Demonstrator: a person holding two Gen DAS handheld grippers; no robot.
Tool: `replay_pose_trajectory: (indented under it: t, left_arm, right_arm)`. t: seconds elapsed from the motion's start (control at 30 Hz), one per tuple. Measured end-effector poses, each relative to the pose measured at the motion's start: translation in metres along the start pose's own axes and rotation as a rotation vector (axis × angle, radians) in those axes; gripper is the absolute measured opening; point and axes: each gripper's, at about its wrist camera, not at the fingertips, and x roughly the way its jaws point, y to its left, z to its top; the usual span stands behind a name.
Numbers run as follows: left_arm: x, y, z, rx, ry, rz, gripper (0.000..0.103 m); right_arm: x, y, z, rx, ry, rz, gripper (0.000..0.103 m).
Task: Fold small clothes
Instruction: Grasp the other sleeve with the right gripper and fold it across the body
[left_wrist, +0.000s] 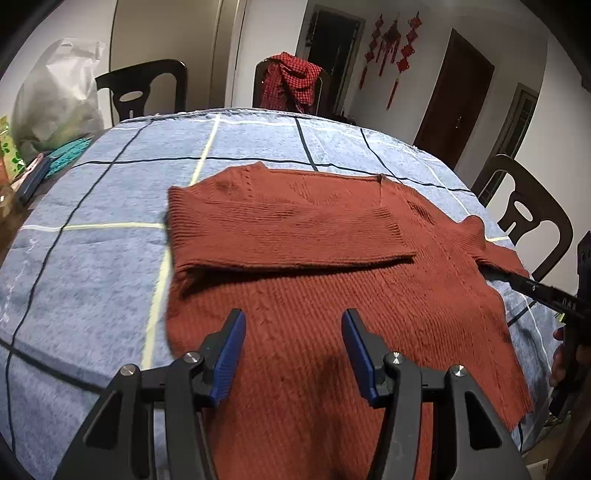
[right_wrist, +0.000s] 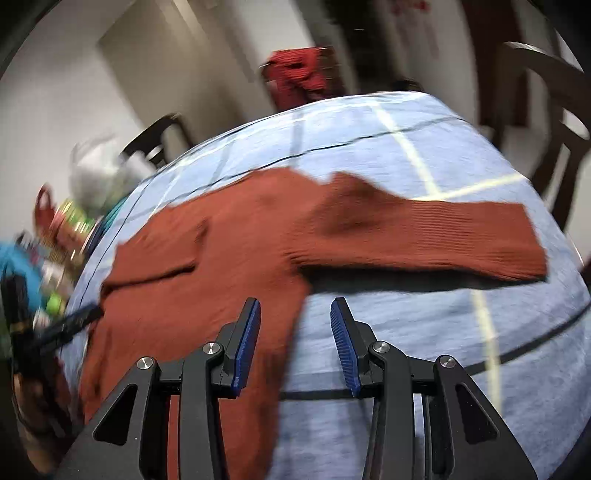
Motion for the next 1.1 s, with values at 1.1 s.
replay_pose_trajectory:
  t: [1.1]
  left_arm:
    - [0.04, -0.026, 0.002, 0.05, 0.043, -0.092, 0.075]
  right_arm:
    - [0.002, -0.015, 0.079, 0.232, -0.175, 0.15, 0.007]
